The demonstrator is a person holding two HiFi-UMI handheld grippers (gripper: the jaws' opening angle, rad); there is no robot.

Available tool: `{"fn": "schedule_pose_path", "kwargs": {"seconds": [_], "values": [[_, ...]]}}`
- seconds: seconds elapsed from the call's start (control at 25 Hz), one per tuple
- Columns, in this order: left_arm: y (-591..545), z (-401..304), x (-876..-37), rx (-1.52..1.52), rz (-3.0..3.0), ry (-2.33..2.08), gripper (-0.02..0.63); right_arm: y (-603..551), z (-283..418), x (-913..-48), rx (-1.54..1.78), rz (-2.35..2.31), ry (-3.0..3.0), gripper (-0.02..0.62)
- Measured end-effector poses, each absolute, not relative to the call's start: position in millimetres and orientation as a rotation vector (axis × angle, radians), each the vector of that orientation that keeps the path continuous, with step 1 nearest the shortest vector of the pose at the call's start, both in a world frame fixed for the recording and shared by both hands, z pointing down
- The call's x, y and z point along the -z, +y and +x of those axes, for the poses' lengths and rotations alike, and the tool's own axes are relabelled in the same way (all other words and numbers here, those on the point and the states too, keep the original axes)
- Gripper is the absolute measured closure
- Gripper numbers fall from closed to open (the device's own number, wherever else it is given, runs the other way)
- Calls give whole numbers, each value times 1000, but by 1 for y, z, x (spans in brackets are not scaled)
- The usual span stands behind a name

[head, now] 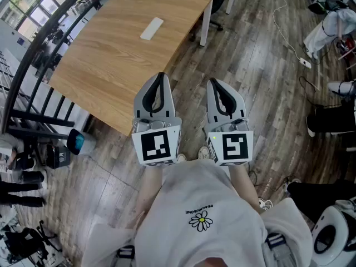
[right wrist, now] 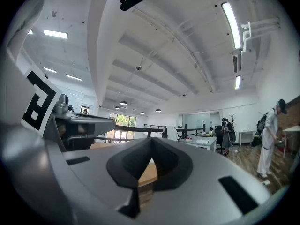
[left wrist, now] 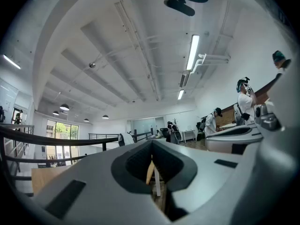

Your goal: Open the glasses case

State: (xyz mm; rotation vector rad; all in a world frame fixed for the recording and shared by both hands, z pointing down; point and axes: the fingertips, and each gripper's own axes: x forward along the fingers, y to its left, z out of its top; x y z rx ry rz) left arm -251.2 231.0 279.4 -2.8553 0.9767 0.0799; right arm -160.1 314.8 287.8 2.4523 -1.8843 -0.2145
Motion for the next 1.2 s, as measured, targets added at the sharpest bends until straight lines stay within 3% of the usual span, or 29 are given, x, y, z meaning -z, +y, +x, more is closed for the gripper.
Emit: {"fn": "schedule_pose_path", "kwargs": {"seconds": [0.8, 1.2], "values": [[238, -232, -284, -48, -2850, 1013, 591, 325, -148, -293, 241, 2413, -1936, 589], [233, -194, -294, -60, -2833, 1089, 591, 333, -106, -298, 250, 2364, -2005, 589]]}}
